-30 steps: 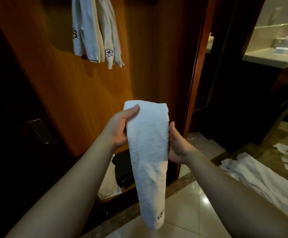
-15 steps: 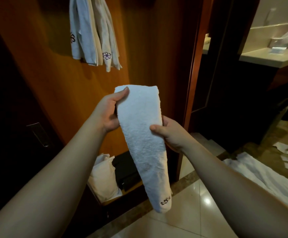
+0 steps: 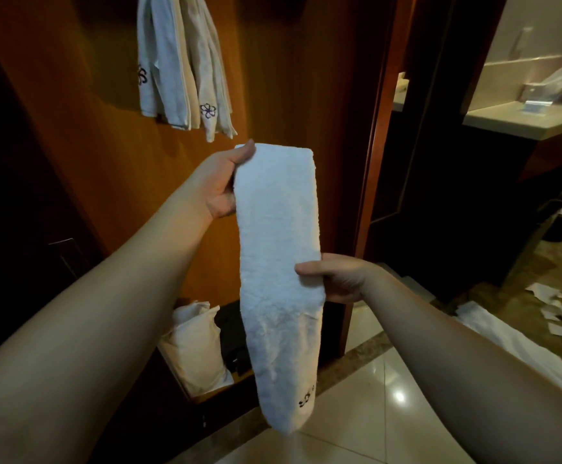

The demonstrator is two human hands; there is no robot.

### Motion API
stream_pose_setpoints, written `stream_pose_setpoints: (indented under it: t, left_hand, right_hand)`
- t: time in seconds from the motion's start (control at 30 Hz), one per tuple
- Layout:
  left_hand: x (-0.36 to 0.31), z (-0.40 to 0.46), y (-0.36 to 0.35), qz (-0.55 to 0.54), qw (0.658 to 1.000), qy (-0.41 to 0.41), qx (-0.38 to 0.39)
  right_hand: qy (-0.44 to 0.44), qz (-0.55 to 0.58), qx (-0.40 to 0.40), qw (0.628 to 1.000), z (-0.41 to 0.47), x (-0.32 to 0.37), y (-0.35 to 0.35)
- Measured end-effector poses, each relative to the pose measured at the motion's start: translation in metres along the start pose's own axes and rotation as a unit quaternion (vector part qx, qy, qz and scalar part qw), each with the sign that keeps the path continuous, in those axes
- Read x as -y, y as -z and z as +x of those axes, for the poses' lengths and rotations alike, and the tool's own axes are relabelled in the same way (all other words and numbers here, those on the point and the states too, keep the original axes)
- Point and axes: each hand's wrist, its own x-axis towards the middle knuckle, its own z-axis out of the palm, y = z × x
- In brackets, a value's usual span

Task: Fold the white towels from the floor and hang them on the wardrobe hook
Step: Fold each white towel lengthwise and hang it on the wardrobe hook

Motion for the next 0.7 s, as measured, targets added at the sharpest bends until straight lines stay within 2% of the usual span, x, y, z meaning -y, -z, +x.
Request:
stream_pose_setpoints:
  t: [0.2, 0.33, 0.43, 0.47, 0.53, 0.6, 0.7]
  left_hand:
    - [0.020, 0.022, 0.029, -0.067, 0.997, 0.022, -0.014]
    - [0.065, 0.023, 0.057, -0.073, 0.991, 0.080, 0.077]
    - [0.106, 0.007, 0.063, -0.071, 0.977, 0.119, 0.162]
    - [0.119, 0.003, 0.063, -0.042, 0.979, 0.112, 0.166]
    - [0.139, -0.004, 0.062, 0.082, 0.987, 0.078, 0.115]
    - [0.151, -0.007, 0.061, 0.195, 0.974, 0.056, 0.102]
    - [0.159, -0.008, 0.064, 0.196, 0.971, 0.077, 0.115]
  right_hand:
    - [0.063, 0.009, -0.041, 0.997, 0.000, 0.020, -0.005]
    - [0.117, 0.058, -0.139, 0.982, -0.001, 0.044, 0.001]
    - [0.168, 0.126, -0.183, 0.960, -0.001, 0.060, 0.006]
    - [0.180, 0.146, -0.194, 0.953, -0.001, 0.063, 0.008]
    - [0.186, 0.166, -0.220, 0.943, -0.001, 0.066, 0.011]
    - [0.182, 0.163, -0.240, 0.939, -0.001, 0.068, 0.012]
    - [0.184, 0.145, -0.252, 0.939, 0.001, 0.073, 0.010]
